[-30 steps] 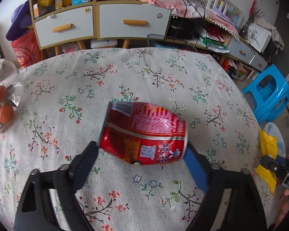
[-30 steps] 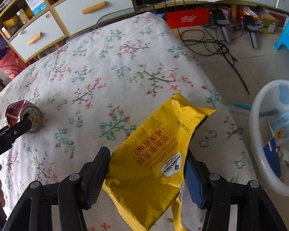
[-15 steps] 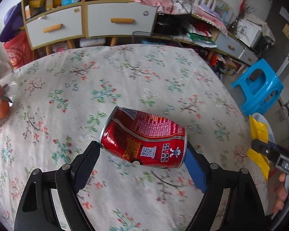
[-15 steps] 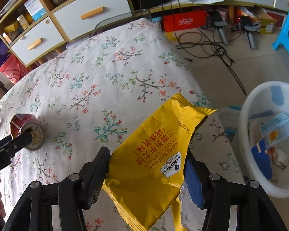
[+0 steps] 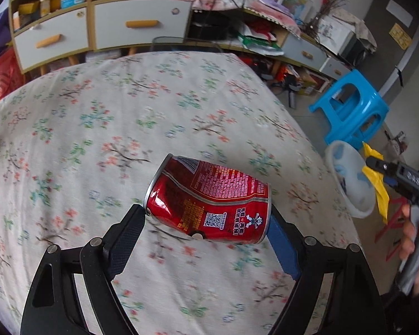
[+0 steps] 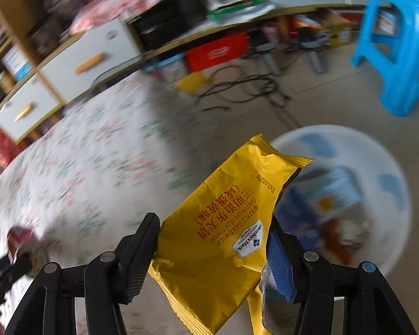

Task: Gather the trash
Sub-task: 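Carry the yellow snack bag over the bin and open the right gripper, then drop the red can into the bin with the left gripper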

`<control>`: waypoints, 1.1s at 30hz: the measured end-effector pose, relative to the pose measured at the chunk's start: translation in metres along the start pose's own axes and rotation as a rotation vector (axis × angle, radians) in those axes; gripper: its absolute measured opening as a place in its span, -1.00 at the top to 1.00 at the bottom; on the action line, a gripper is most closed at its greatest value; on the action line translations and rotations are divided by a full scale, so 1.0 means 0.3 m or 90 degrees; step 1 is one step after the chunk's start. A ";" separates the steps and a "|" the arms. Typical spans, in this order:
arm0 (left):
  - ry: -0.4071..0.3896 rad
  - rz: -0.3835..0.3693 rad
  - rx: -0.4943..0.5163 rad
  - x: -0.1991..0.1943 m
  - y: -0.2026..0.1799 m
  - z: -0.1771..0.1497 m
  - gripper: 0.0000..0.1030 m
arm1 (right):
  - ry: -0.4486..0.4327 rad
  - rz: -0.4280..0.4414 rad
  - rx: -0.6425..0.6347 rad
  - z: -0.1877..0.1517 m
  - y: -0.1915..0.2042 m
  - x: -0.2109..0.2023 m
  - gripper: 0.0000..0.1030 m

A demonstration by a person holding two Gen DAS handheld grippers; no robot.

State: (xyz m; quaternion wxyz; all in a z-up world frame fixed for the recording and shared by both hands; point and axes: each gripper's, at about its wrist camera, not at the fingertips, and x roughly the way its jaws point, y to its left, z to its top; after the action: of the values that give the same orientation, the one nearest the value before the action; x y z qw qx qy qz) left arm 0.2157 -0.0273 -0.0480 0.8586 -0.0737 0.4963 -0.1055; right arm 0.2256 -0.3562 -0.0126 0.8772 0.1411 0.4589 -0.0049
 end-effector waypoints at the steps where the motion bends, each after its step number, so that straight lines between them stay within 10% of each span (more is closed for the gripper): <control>1: 0.002 -0.004 0.004 0.000 -0.015 0.000 -0.69 | -0.003 -0.011 0.012 0.008 -0.033 -0.005 -0.24; 9: 0.001 -0.037 0.041 0.000 -0.182 0.027 -0.69 | 0.007 -0.012 0.144 0.044 -0.266 -0.009 -0.61; 33: 0.015 -0.148 0.178 0.229 -0.871 0.121 -0.72 | -0.032 -0.077 0.199 -0.006 -0.554 -0.268 -0.63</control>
State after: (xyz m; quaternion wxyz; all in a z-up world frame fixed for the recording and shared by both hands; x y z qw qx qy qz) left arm 0.2525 -0.2966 -0.0271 0.8365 -0.0091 0.4751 -0.2730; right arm 0.1547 -0.5252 0.0108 0.8539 0.2479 0.4380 -0.1324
